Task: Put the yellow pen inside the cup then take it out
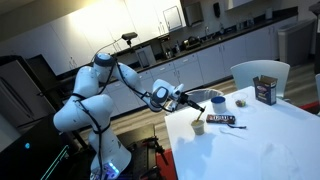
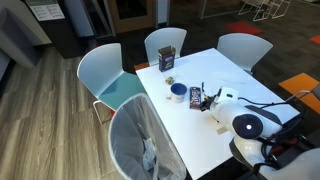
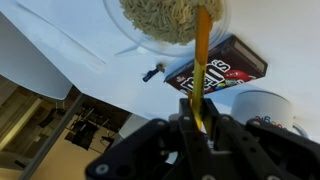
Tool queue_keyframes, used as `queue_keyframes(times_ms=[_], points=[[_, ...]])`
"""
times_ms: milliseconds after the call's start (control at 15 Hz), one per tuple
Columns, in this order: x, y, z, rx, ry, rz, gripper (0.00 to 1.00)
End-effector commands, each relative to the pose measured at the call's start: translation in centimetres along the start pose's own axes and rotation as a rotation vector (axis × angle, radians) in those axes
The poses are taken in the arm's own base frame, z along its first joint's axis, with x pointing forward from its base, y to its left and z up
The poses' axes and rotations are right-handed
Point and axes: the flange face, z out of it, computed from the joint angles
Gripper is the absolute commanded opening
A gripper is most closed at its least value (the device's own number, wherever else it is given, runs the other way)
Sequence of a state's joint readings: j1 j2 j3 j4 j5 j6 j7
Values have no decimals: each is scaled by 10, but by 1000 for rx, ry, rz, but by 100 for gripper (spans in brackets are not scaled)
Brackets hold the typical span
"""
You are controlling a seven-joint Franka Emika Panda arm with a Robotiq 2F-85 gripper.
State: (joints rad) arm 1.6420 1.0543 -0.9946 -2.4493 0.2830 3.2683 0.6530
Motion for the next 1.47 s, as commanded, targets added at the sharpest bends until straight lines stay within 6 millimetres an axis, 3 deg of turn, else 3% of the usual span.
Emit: queue_keyframes(times_ms=[0,600,1400], points=[[-3,9,-7,20,-22,-31,4],[-13,38,-4,-81,28,38,4],[-10,42,7,-110,242,143,4]])
